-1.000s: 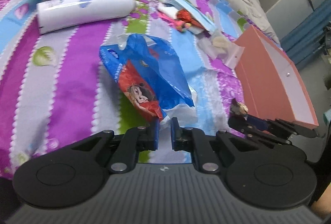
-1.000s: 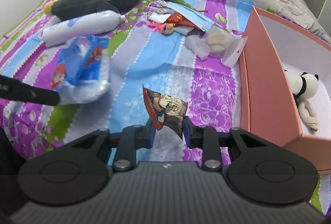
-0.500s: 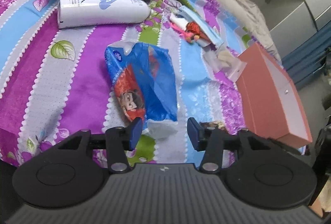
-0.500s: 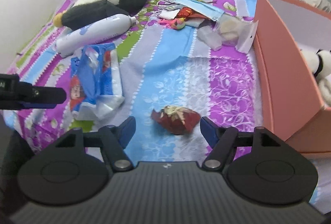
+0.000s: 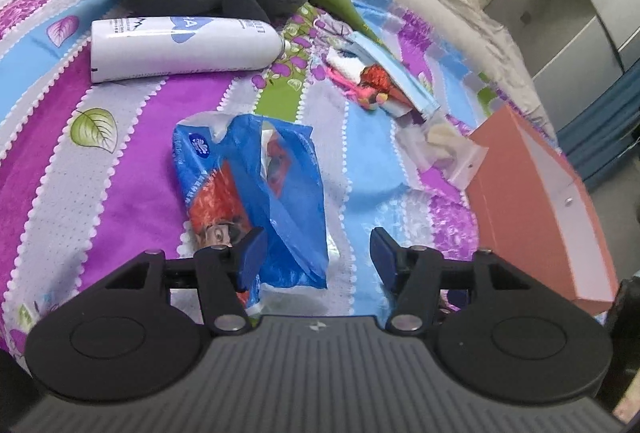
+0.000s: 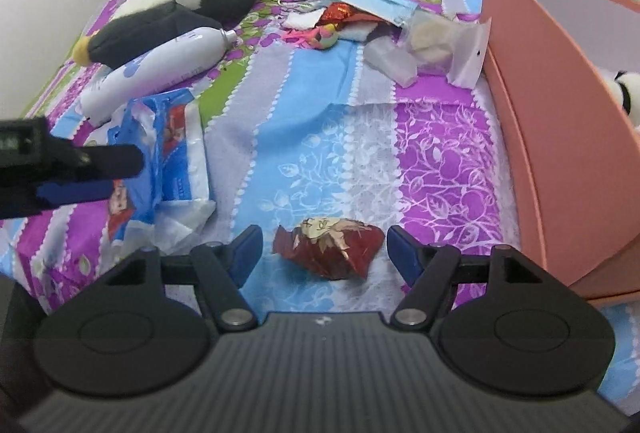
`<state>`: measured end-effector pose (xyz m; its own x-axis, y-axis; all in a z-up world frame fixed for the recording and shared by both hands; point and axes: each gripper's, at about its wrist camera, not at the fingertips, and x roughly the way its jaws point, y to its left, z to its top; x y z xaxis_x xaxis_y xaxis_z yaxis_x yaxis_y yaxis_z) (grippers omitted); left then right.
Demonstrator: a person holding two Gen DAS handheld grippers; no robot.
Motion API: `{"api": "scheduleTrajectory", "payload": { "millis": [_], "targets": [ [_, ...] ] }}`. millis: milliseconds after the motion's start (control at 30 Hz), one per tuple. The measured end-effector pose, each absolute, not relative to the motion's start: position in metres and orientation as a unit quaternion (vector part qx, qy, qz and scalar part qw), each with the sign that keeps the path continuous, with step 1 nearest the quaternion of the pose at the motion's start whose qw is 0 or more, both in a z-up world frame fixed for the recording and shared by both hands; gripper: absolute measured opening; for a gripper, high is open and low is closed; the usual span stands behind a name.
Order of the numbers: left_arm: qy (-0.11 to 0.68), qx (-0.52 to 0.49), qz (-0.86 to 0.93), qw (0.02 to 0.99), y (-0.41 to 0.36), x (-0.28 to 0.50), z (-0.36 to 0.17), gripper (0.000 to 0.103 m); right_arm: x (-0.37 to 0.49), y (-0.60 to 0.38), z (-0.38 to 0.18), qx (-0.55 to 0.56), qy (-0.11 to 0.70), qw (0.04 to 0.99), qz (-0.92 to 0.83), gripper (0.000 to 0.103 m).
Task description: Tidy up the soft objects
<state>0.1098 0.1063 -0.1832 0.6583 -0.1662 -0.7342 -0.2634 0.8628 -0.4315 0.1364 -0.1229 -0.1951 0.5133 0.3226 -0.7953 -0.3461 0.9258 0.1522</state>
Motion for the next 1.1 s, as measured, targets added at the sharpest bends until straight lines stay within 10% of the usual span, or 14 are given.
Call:
{"api": "scheduleTrajectory", "payload": {
  "millis": [533,1100],
  "targets": [
    [0.447,-0.179,0.075,0.873,0.083,0.133,-0.214,0.059,0.143,-0.126,-0.209,0.000,0.465,0.866,0.184,0.067],
    [0.451,-0.136,0.072,0.879,0.082,0.140,-0.206,0.008,0.140,-0.129,-0.202,-0.013,0.452,0.873,0.184,0.049]
  ]
}}
